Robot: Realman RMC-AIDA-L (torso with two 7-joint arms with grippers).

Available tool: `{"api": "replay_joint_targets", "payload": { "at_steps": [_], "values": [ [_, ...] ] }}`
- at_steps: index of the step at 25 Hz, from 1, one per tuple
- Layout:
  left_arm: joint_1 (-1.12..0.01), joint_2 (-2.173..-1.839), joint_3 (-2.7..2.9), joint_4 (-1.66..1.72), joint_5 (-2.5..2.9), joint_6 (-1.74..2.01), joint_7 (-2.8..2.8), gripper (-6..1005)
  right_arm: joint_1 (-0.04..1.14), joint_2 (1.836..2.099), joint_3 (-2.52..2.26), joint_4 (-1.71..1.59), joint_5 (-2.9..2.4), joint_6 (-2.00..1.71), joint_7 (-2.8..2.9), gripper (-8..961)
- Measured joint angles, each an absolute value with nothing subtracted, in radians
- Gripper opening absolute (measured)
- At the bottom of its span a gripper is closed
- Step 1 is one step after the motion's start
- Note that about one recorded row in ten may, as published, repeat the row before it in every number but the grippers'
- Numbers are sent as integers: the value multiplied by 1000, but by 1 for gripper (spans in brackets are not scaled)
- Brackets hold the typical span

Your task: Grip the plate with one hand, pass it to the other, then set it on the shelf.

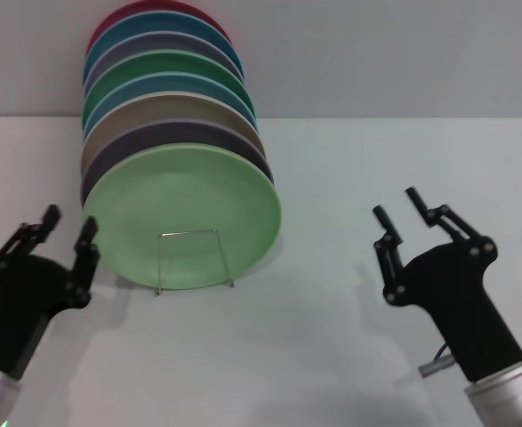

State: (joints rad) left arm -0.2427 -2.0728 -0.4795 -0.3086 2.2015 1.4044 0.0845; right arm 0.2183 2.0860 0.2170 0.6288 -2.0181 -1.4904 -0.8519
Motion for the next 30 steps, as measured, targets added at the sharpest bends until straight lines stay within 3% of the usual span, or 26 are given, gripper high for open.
{"api": "replay_joint_targets", "payload": {
  "at_steps": [7, 19, 29, 30],
  "values": [
    [-135, -2073, -462, -311, 2207, 1592, 81, 516, 256, 2085, 225, 619, -1872, -1485, -774, 426],
    [-155, -2070, -512, -286, 2199, 1596, -118, 779, 290, 2079, 305, 443, -1802, -1480, -301, 461],
    [-185, -2075, -637, -295, 2190, 1502, -158, 830, 357, 2082, 383, 233, -1789, -1466, 25, 491],
    [-190, -2075, -644, -293, 2188, 1497, -160, 829, 361, 2082, 393, 229, -1789, -1466, 25, 562]
  ]
}}
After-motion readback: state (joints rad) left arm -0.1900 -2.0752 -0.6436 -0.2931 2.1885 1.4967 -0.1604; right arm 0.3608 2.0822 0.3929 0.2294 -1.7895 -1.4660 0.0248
